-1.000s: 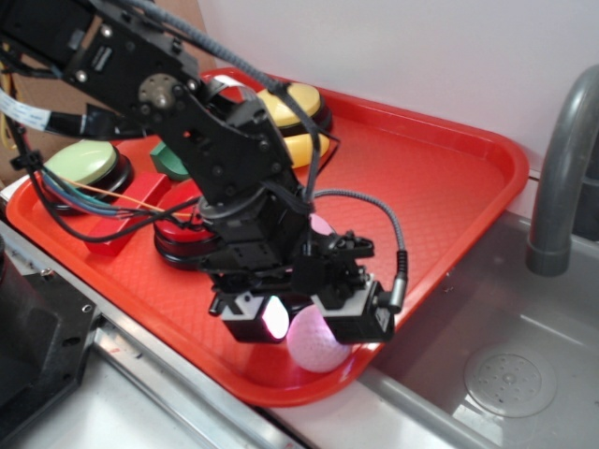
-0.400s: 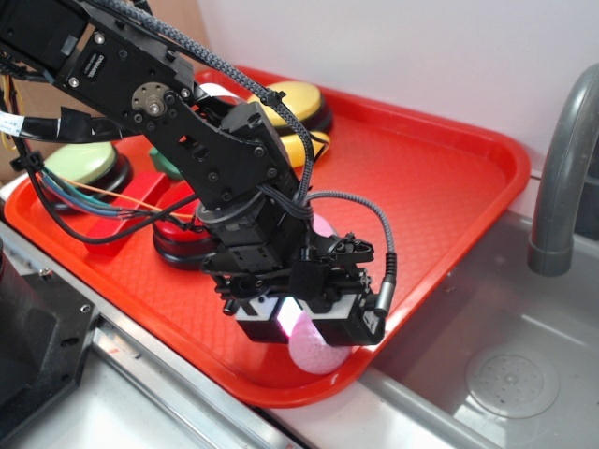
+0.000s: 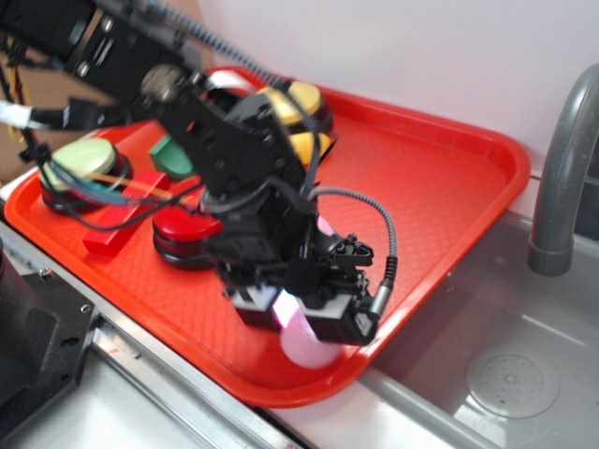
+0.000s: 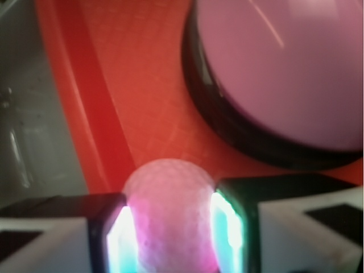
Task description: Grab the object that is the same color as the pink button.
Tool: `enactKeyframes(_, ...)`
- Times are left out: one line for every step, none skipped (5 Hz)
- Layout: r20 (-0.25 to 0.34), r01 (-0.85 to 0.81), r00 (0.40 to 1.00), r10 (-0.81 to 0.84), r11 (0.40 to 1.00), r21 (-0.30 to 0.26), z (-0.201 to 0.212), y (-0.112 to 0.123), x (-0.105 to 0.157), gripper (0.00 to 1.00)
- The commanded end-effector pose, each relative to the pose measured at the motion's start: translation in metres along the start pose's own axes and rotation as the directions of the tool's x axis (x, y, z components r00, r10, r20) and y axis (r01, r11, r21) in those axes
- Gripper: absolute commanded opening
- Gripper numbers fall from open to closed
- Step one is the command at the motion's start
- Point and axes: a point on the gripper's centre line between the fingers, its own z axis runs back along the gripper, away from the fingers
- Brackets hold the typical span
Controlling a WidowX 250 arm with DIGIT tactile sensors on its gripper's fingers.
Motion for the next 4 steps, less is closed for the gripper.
enactKeyframes(0.035, 0.152, 0.987, -0.157, 0.982, 0.109, 0.088, 0.002, 0.044, 0.00)
enactKeyframes(0.021, 0.207, 0.976, -0.214, 0.962, 0.177, 0.115, 0.021, 0.069, 0.00)
enactKeyframes(-0.013, 0.198, 0.980, -0.198, 0.969, 0.151, 0.128, 0.062, 0.099, 0.00)
enactKeyframes(-0.036, 0.165, 0.986, -0.161, 0.974, 0.153, 0.125, 0.091, 0.115, 0.00)
